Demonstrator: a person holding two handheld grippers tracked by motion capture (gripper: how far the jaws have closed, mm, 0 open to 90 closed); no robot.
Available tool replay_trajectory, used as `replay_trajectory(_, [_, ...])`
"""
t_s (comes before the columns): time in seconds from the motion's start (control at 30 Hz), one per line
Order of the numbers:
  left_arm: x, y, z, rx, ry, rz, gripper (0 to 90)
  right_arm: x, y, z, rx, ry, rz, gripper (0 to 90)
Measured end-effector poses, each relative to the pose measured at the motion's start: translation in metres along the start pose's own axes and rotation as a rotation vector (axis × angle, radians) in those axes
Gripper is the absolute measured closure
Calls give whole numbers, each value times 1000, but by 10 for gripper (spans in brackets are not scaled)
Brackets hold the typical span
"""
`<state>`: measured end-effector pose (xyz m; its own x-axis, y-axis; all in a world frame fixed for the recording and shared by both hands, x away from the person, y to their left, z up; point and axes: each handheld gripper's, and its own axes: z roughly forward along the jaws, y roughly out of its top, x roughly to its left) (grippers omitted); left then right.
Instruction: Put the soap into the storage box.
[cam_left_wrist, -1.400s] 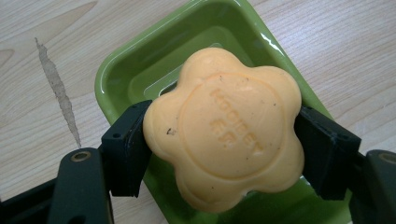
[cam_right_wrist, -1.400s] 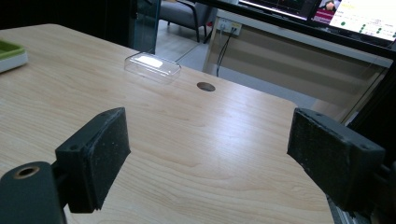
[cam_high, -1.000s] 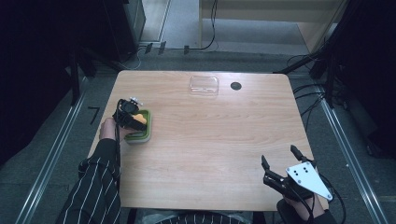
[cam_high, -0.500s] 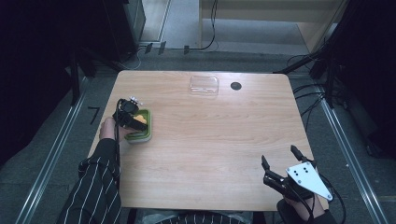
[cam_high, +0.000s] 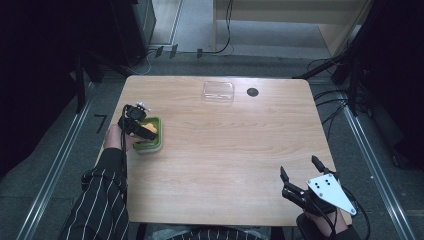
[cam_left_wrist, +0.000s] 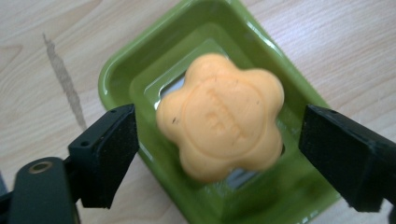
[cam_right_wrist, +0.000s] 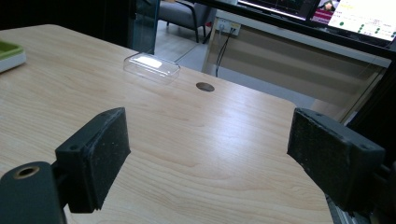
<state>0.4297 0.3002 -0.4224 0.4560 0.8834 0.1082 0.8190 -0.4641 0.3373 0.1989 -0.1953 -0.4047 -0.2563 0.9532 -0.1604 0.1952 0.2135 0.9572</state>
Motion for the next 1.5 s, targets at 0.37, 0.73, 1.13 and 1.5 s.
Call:
replay_trajectory(0.37, [-4, -8, -7, 87, -19, -12, 31, 0, 0, 0, 1, 0, 2, 133])
replay_trajectory(0.73, [-16, -20, -18, 130, -20, 19, 17, 0, 0, 0, -1, -4, 3, 133])
replay_trajectory(1.13, [-27, -33, -24, 151, -11, 36, 0, 0, 0, 0, -1, -4, 5, 133])
replay_trajectory(1.5, [-38, -48, -27, 172, -24, 47, 0, 0, 0, 0, 0, -3, 4, 133])
